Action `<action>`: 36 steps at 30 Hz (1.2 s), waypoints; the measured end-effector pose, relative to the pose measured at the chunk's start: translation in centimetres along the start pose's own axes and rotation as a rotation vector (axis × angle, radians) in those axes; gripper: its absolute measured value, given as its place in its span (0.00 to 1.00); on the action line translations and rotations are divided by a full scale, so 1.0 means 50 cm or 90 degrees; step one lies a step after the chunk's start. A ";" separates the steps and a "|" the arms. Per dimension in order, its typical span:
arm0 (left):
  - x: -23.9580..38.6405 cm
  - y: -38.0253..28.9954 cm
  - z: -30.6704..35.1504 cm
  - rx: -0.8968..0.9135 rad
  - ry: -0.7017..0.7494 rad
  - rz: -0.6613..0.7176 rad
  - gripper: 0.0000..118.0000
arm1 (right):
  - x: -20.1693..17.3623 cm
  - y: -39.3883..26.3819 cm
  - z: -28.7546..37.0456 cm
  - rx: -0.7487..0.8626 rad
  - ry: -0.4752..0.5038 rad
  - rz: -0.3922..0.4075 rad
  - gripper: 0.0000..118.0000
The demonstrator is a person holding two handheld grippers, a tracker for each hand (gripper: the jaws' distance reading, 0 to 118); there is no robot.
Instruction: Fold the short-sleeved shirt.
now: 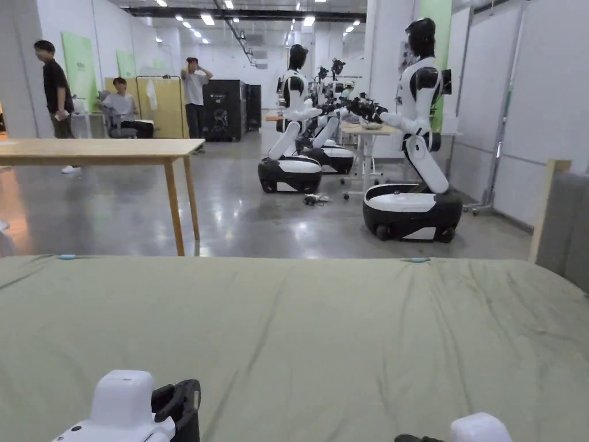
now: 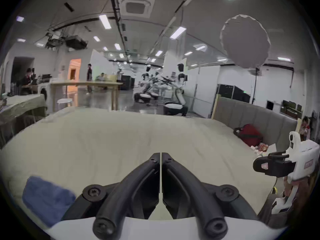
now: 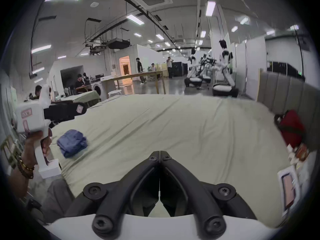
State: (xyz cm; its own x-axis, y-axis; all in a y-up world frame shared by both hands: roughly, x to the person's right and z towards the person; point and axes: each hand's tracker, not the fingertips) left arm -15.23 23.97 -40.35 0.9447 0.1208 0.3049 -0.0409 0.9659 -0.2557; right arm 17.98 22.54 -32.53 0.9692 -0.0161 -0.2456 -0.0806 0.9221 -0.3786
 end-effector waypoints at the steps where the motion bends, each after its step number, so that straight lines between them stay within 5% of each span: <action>1: 0.015 0.025 -0.013 0.027 0.004 -0.022 0.00 | 0.012 0.028 -0.005 0.027 -0.020 0.012 0.00; 6: 0.057 0.128 -0.082 0.076 0.040 0.003 0.00 | 0.073 0.172 -0.061 0.125 -0.090 0.022 0.00; 15: 0.140 0.226 -0.184 0.122 0.121 -0.151 0.00 | 0.119 0.359 -0.152 0.223 -0.185 0.071 0.00; 30: 0.147 0.278 -0.211 0.113 0.133 -0.084 0.00 | 0.108 0.376 -0.140 0.239 -0.196 0.061 0.04; 31: 0.145 0.278 -0.208 0.114 0.133 -0.087 0.10 | 0.112 0.382 -0.136 0.235 -0.190 0.054 0.26; 32: 0.147 0.281 -0.208 0.114 0.140 -0.087 0.29 | 0.115 0.388 -0.133 0.221 -0.187 0.041 0.59; 33: 0.148 0.284 -0.207 0.105 0.149 -0.085 0.60 | 0.120 0.392 -0.134 0.207 -0.194 0.017 0.94; 34: 0.145 0.286 -0.208 0.098 0.145 -0.076 0.99 | 0.125 0.395 -0.140 0.192 -0.198 -0.003 0.98; 35: 0.138 0.286 -0.210 0.088 0.141 -0.065 1.00 | 0.121 0.392 -0.136 0.267 -0.173 0.008 1.00; 36: 0.136 0.280 -0.200 0.124 0.160 -0.052 1.00 | 0.121 0.385 -0.140 0.229 -0.202 0.004 1.00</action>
State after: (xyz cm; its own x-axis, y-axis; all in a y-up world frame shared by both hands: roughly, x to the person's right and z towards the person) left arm -6.11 36.04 -51.03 0.9972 0.0043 0.0743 -0.0005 0.9987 -0.0514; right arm 20.68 37.51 -47.56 0.9966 0.0578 0.0584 -0.0560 0.9979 -0.0312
